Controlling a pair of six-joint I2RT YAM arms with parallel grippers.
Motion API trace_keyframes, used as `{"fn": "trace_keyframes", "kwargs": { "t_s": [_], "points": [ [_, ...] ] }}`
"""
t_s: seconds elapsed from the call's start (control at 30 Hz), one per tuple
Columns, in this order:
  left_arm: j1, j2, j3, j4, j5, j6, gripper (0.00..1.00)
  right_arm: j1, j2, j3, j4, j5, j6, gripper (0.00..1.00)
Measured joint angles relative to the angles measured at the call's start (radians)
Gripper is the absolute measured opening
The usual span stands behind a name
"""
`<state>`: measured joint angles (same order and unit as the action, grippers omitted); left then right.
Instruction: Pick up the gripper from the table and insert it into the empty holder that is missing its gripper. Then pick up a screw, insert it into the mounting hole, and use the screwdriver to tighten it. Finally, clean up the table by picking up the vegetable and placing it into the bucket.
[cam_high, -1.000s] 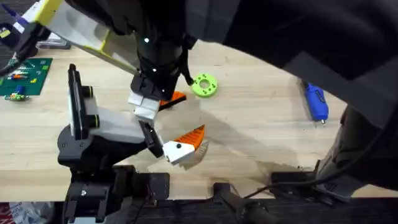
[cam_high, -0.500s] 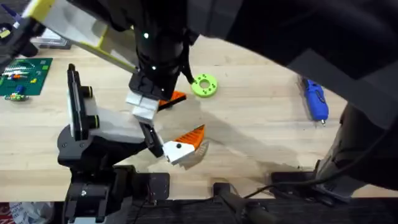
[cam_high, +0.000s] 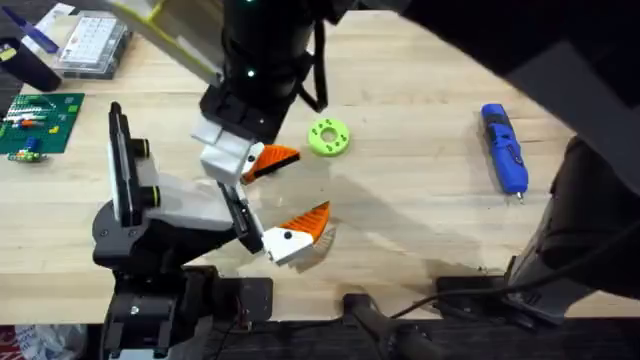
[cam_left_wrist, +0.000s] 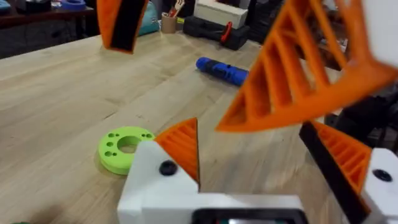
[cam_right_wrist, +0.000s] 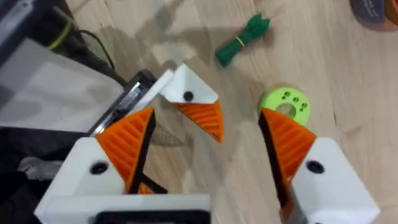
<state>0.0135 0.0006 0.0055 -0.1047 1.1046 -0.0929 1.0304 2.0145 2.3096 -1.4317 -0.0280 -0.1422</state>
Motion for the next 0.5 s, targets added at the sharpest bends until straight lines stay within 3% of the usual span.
{"fn": "trace_keyframes", "kwargs": {
  "t_s": [0.5],
  "points": [
    [0.000,0.000,0.000,0.000,0.000,0.003,0.986,-0.063,-0.104,0.005,-0.081,0.000,0.007,0.995]
  ]
}}
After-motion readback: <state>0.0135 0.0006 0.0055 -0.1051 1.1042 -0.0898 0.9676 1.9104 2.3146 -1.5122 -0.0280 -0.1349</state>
